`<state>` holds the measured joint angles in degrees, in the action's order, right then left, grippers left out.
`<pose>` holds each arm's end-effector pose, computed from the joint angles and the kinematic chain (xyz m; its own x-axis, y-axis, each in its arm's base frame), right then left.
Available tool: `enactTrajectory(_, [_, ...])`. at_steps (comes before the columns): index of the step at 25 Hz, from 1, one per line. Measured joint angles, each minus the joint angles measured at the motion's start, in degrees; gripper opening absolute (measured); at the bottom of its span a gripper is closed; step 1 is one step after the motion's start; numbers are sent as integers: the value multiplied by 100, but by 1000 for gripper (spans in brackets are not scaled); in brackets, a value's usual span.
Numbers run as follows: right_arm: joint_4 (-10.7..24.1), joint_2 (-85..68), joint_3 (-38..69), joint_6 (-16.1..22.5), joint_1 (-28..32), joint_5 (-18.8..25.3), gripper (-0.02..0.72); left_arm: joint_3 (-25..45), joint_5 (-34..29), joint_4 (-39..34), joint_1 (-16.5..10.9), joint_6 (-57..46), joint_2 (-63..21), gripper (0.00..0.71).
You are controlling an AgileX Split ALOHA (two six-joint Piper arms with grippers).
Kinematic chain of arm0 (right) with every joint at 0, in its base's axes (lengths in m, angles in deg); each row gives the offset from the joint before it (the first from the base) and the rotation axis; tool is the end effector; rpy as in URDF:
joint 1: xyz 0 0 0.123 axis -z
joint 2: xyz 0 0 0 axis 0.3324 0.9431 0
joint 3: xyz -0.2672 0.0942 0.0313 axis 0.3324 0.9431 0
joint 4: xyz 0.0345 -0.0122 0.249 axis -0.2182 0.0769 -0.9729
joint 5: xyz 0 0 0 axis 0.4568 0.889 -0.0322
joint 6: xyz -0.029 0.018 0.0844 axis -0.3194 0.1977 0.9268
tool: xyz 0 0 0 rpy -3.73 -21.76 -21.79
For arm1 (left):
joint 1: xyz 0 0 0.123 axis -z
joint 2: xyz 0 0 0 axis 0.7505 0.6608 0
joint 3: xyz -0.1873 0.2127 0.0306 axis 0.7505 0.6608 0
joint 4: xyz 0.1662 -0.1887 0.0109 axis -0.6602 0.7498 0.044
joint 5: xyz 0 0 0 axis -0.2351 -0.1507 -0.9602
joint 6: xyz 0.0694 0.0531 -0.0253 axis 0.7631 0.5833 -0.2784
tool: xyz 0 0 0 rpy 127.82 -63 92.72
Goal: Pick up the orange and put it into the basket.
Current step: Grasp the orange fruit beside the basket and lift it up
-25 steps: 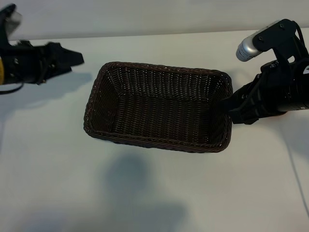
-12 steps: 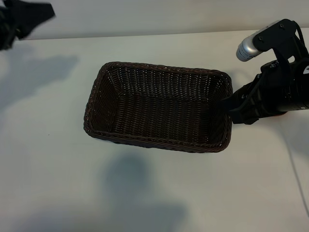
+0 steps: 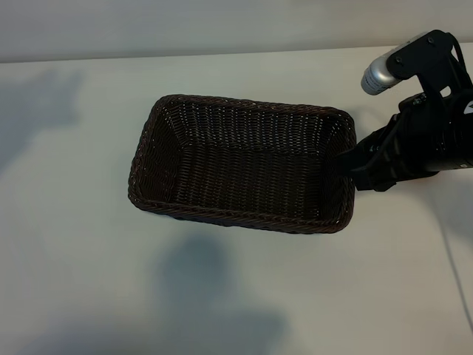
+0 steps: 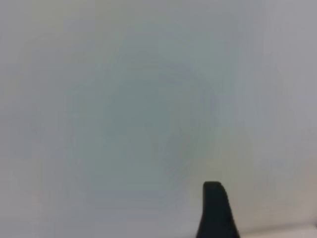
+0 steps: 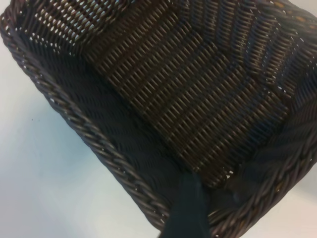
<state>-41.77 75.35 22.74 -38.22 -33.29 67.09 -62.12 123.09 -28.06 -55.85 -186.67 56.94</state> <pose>0.2434 0.0877 0.2683 -0.6970 -0.2458 -0.6736 -0.4704 0.8658 0.1708 0.1983 -0.0296 0.4026 -0.2329 -0.2368 -0.9432 0.4425 0.8379 -0.3196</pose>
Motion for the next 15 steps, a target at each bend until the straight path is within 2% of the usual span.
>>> enactTrajectory(5, [0,0,0,0,0,14,594,0,-523,11,0,368,-366,508])
enactTrajectory(8, [0,0,0,0,0,31,594,6,-537,10,-187,363,-327,506])
enactTrajectory(10, [0,0,0,0,0,43,594,11,-415,10,-607,345,-229,507])
enactTrajectory(14, [0,0,0,0,0,69,594,28,17,5,-1752,115,-18,507])
enactTrajectory(15, [0,0,0,0,0,69,594,28,35,5,-1902,8,43,507])
